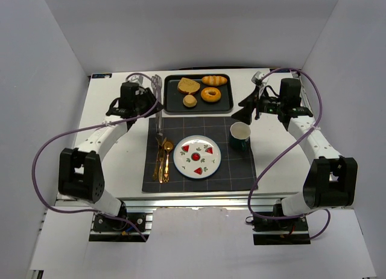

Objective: Place the bread

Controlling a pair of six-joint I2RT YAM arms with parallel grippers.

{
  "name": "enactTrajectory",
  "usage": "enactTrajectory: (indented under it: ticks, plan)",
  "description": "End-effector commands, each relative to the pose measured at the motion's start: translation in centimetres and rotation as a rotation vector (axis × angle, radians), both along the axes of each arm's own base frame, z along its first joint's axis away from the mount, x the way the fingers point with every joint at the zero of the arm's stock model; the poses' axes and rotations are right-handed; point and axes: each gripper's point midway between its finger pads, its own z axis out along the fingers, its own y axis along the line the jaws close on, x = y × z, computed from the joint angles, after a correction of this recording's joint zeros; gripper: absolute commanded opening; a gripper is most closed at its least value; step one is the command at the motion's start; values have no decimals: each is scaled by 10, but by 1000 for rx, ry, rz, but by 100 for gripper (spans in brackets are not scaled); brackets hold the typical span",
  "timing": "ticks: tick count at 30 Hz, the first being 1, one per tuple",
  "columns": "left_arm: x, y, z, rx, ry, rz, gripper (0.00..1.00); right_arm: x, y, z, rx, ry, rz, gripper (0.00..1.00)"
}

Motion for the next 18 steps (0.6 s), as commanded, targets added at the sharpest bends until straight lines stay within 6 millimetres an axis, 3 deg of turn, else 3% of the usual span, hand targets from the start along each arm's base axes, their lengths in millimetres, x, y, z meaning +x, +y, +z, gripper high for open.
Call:
enactTrajectory:
  ticks: [1, 2, 3, 10, 14, 15, 18]
  plan:
    - [16, -41, 23, -130, -10, -60, 46, -2, 0, 19, 30, -60, 18, 82]
    - [21, -48, 13, -132, 18, -73, 46, -2, -1, 19, 31, -61, 18, 82]
    - [29, -54, 25, -141, -3, -80, 47, -2, -2, 19, 32, -61, 16, 82]
    - [55, -83, 22, -203, 40, -86, 49, -3, -8, 20, 43, -66, 0, 82]
    - [63, -101, 15, -222, 69, -113, 49, -3, -14, 19, 47, -64, -15, 82]
    - [63, -107, 5, -219, 92, -119, 49, -2, -15, 19, 49, -63, -19, 82]
    - [66, -121, 6, -247, 95, -140, 48, -2, -17, 18, 51, -60, -24, 82]
